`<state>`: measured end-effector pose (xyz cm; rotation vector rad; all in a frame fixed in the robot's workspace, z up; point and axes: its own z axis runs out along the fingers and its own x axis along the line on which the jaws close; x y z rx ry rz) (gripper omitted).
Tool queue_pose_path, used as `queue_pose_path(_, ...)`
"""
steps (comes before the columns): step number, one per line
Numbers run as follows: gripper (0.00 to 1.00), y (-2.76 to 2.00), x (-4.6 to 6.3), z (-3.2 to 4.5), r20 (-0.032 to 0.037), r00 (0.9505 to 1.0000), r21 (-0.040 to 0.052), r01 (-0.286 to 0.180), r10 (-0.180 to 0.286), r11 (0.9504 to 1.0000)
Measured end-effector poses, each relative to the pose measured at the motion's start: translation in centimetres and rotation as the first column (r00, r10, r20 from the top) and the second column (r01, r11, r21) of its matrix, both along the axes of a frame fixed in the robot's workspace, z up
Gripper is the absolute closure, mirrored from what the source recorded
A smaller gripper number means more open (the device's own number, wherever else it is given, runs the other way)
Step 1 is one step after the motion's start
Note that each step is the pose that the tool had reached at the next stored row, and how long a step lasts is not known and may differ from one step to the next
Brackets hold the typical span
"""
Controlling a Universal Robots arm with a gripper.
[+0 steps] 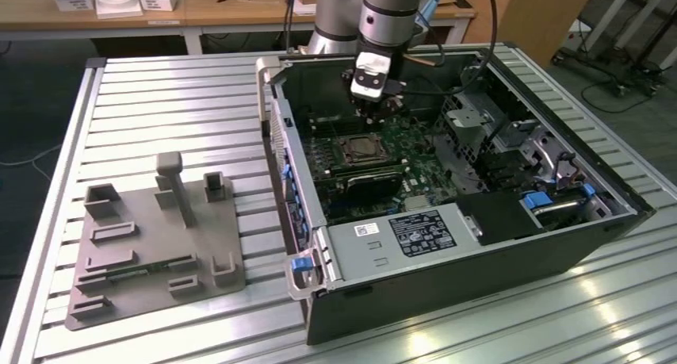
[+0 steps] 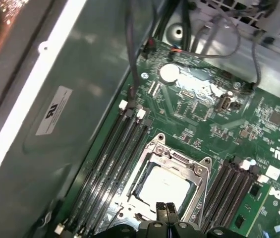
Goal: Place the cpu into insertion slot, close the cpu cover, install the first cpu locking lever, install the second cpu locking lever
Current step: 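Install the first cpu locking lever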
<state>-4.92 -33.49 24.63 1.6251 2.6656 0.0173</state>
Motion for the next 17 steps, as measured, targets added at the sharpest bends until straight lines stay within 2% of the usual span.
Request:
queue_pose_path(5, 0.9, 0.0, 0.0, 0.0, 0.0, 0.9999, 0.0, -0.015, 0.015, 0.9999)
queue_pose_path(17, 0.9, 0.0, 0.0, 0.0, -0.0001, 0.9998, 0.0001, -0.019, 0.019, 0.9998)
